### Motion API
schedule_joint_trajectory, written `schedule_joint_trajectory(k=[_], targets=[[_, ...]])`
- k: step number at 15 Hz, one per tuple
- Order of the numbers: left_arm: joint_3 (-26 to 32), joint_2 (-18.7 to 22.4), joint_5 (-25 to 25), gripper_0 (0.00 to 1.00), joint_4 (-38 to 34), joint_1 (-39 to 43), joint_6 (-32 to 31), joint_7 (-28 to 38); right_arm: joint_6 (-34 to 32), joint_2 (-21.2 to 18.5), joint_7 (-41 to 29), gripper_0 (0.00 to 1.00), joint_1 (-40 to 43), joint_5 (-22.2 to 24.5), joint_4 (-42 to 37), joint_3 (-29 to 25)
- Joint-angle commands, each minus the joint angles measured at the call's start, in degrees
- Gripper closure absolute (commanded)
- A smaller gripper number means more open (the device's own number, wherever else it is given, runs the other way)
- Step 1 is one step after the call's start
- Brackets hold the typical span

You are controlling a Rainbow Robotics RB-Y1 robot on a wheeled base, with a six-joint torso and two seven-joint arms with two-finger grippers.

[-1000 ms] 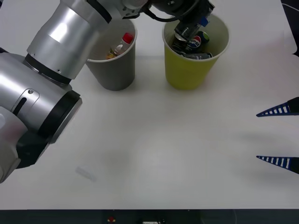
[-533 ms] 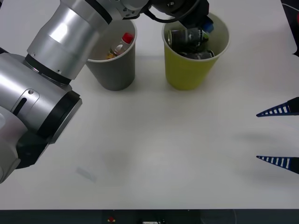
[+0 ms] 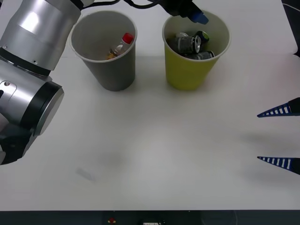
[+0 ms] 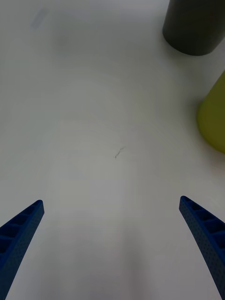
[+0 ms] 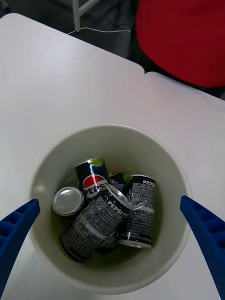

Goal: Put the can into the green bin and the plastic bottle into the gray bin

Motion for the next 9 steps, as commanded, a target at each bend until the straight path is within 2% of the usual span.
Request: schedule_joint_trajectory(k=[1, 6, 9], targets=[[1.66, 3.6, 3.78, 0.0, -6.83, 5.21, -0.07, -1.18, 0.0, 0.0, 0.0, 0.0, 0.0, 0.0, 0.0, 0.0], [3.59, 11.77, 11.69, 0.0, -19.4, 15.76, -0.07, -3.73, 0.0, 0.0, 0.0, 0.0, 0.0, 0.0, 0.0, 0.0], [4.29, 16.61, 14.77, 0.0, -26.87, 22.17, -0.16, -5.05, 0.0, 0.0, 0.0, 0.0, 0.0, 0.0, 0.0, 0.0]])
